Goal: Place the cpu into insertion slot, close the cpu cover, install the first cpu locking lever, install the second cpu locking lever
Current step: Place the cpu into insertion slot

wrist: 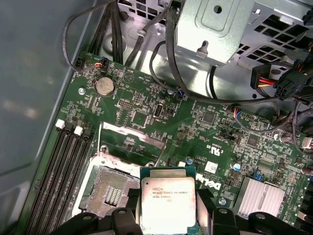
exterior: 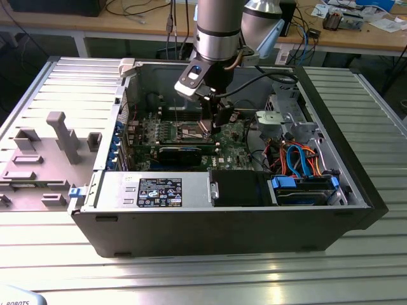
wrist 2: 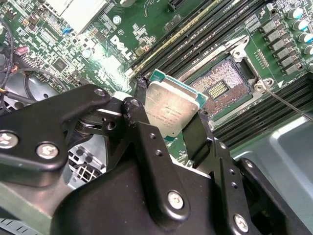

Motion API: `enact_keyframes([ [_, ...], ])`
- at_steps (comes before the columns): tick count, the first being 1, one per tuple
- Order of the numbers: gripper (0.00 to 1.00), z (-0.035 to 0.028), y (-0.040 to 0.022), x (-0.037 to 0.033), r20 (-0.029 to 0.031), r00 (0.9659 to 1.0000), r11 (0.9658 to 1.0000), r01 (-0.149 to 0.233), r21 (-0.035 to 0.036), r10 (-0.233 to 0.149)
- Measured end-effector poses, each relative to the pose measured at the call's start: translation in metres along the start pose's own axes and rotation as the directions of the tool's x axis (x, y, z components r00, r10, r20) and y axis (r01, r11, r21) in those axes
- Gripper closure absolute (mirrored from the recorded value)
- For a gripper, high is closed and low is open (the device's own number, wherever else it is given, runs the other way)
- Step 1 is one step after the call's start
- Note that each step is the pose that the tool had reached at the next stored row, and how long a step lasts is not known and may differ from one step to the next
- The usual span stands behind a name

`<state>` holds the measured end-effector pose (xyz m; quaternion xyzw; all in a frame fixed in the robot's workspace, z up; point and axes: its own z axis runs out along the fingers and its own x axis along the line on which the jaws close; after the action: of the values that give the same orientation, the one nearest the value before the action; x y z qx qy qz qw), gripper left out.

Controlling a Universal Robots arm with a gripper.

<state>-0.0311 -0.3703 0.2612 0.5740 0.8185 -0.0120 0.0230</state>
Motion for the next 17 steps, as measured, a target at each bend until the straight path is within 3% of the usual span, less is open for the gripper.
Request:
enact_keyframes([
  [17, 0.46, 0.0003, 0.0000, 0.0000, 0.0054, 0.9995, 0.9995, -0.030, 0.0034, 0.030],
])
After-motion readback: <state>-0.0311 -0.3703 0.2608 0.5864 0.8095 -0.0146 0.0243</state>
